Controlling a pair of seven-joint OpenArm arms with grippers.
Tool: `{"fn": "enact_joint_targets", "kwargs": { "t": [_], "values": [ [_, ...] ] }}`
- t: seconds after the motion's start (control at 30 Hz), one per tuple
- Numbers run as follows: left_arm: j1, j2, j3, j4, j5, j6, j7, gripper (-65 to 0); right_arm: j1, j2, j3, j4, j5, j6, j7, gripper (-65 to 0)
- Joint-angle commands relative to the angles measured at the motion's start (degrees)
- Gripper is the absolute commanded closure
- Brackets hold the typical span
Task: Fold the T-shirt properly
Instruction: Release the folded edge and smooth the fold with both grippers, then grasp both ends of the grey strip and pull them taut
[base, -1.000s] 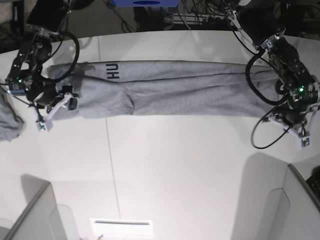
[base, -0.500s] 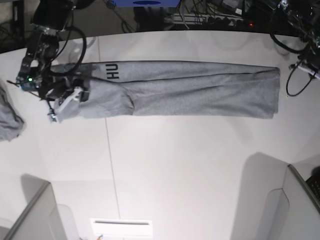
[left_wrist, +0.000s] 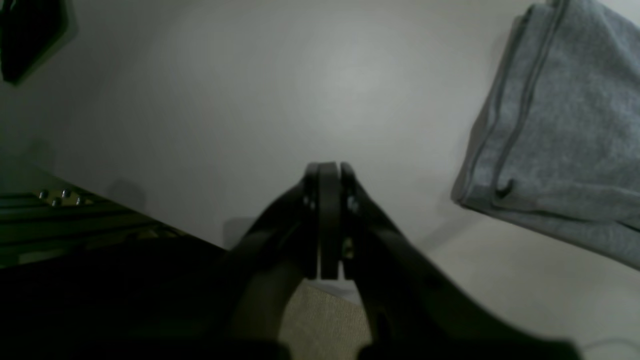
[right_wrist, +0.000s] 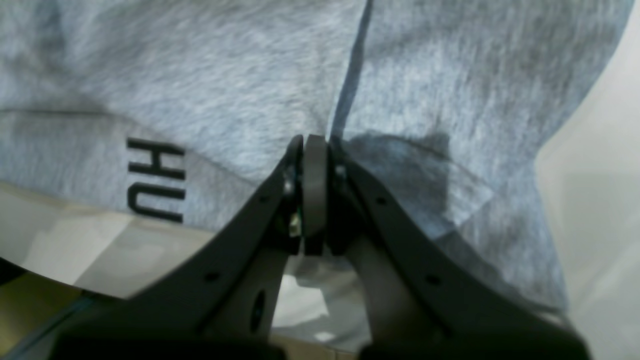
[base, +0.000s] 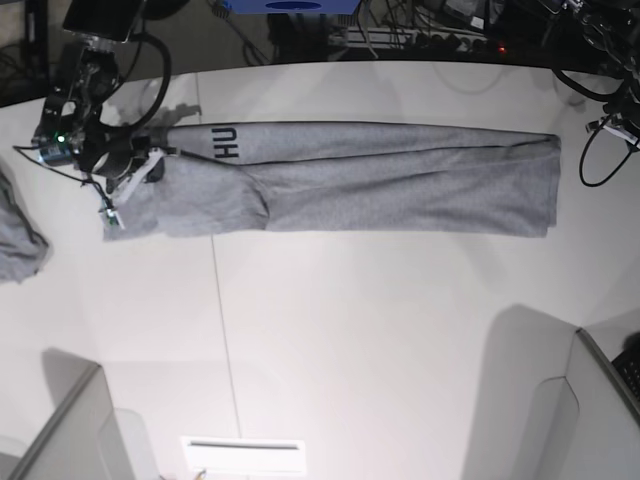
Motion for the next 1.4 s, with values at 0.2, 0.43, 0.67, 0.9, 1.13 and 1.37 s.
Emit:
{"fn": "enact_joint_targets", "kwargs": {
  "t": [0.2,0.43,0.67,0.9,1.13,1.37],
  "values": [
    [0.00,-0.99,-0.11,0.86,0.08,-0.03,-0.92,0.0,-0.65,0.66,0.46,5.48,0.78,0.34,-2.41,0.0],
    [0.00,-1.08,-0.11,-0.64,0.08,-0.03,-0.92,0.0,-3.91,0.66,0.46,8.91,0.78,0.43,-2.50,0.0],
    [0.00,-1.08,-0.11,-1.16,0.08,-0.03,-0.92,0.0,-6.54,0.74,0.46,10.14,0.78,0.52,-2.15,0.0],
    [0.00,-1.08,-0.02,-1.16,0.08,0.06,-0.92,0.0,-6.37,0.92,0.37,10.05,0.70,0.52,-2.15,0.0],
    [0.00,-1.08,0.07,-1.16,0.08,0.06,-0.92,0.0,-6.45,1.01,0.28,10.05,0.43,0.43,-2.15,-0.2],
    [-0.62,-0.46,6.57,-1.16,0.08,0.14,-1.01,0.0,-6.45,1.10,0.28,11.28,0.34,0.43,2.51,-29.7]
  ]
}}
